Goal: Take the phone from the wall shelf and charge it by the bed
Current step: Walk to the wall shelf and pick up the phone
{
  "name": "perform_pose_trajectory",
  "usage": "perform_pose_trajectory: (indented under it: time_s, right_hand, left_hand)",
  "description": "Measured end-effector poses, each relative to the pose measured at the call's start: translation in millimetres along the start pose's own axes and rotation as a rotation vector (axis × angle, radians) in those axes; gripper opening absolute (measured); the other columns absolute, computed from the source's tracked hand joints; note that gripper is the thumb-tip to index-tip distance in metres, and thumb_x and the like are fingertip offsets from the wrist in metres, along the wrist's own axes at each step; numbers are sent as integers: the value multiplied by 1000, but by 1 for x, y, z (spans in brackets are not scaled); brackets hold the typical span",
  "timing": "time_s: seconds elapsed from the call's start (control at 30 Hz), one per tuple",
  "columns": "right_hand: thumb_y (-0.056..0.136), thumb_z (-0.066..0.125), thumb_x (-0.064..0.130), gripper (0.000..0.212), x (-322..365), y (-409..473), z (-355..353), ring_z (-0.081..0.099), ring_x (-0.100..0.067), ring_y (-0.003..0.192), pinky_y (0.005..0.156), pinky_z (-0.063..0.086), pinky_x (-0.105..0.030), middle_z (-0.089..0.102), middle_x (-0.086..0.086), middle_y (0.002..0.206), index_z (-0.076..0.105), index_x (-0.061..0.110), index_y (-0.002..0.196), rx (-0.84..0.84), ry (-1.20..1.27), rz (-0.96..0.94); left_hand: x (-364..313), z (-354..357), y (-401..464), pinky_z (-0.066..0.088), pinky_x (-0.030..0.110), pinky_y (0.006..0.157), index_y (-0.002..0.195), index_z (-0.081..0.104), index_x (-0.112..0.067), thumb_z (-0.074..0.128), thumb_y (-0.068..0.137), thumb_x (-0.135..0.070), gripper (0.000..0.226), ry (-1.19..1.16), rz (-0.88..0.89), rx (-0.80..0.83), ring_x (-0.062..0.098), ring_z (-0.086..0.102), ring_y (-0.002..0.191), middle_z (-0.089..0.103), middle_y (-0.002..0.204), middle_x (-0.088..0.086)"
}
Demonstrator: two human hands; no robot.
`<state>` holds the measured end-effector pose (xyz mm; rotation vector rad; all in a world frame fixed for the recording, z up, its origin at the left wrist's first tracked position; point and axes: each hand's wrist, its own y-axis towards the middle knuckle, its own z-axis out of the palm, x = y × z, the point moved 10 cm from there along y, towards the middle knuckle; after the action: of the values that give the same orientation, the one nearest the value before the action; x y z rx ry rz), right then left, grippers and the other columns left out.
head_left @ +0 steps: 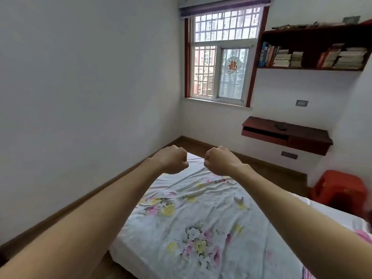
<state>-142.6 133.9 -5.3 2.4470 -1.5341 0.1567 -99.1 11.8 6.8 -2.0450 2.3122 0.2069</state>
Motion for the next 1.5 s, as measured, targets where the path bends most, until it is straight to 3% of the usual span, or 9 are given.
perform_pose_trajectory:
  time_s: [0.2, 0.5, 0.6, 0.7, 0.77, 0.87, 0.97, 1.23, 1.5]
  right_hand:
    - [94, 52, 19, 31, 74, 66, 49, 67, -36, 102, 89, 56, -44, 71, -16, 115, 73, 2, 110, 84, -1, -46]
    - [94, 52, 20, 31, 169, 200, 131, 67, -34, 104, 77, 52, -35, 72, -14, 113, 72, 4, 110, 123, 22, -195]
    - [93, 52, 18, 27, 212, 251, 158, 68, -34, 97, 66, 44, -30, 71, -11, 106, 73, 6, 103, 147, 36, -267]
    - [90, 53, 15, 21, 255, 300, 185, 61, -30, 72, 51, 37, -28, 65, -8, 82, 68, 2, 85, 213, 54, -301]
    - [90, 52, 15, 23, 288, 333, 200, 57, -28, 65, 48, 36, -28, 67, -12, 84, 68, -2, 89, 239, 72, -336]
    - [92, 52, 17, 30, 341, 369, 217, 69, -35, 83, 61, 51, -34, 74, -20, 104, 71, -5, 103, 263, 123, -399]
    - [92, 54, 18, 35, 395, 398, 241, 70, -39, 105, 88, 60, -46, 73, -21, 116, 72, -4, 113, 306, 147, -460]
    - [93, 52, 17, 35, 517, 486, 309, 72, -38, 96, 81, 61, -44, 73, -20, 115, 72, -2, 114, 302, 132, -498]
    - [95, 50, 14, 36, 613, 588, 361, 74, -38, 101, 86, 62, -51, 74, -22, 117, 70, -8, 117, 272, 208, -353]
  left_hand:
    - [123, 8, 5, 54, 38, 81, 98, 71, -6, 54, 91, -27, 28, 15, -115, 8, 27, 65, 95, 70, 107, 9]
    - [285, 25, 44, 51, 37, 84, 104, 66, -16, 56, 91, -31, 22, -9, -264, 31, 24, 61, 102, 65, 114, 5]
    - [337, 22, 57, 51, 37, 88, 106, 66, -16, 55, 91, -29, 23, 6, -327, 36, 26, 61, 106, 63, 117, 6]
    - [401, 9, 62, 50, 36, 88, 108, 66, -15, 55, 90, -29, 25, 15, -427, 37, 28, 61, 105, 63, 119, 7]
    - [446, -3, 63, 50, 36, 84, 105, 66, -14, 53, 90, -27, 24, 14, -483, -15, 27, 62, 101, 65, 115, 7]
    - [505, -4, 55, 51, 37, 84, 101, 64, -14, 53, 90, -26, 21, 8, -557, 0, 27, 62, 99, 66, 112, 7]
    - [566, 4, 49, 51, 39, 88, 103, 63, -14, 53, 90, -28, 21, 26, -622, 64, 27, 61, 102, 65, 115, 7]
    - [721, 4, 56, 51, 38, 84, 102, 64, -13, 51, 91, -28, 22, 44, -639, 74, 28, 61, 100, 65, 111, 8]
    - [882, -9, 95, 49, 35, 76, 99, 66, -14, 52, 89, -23, 19, 10, -572, 39, 24, 62, 93, 67, 105, 4]
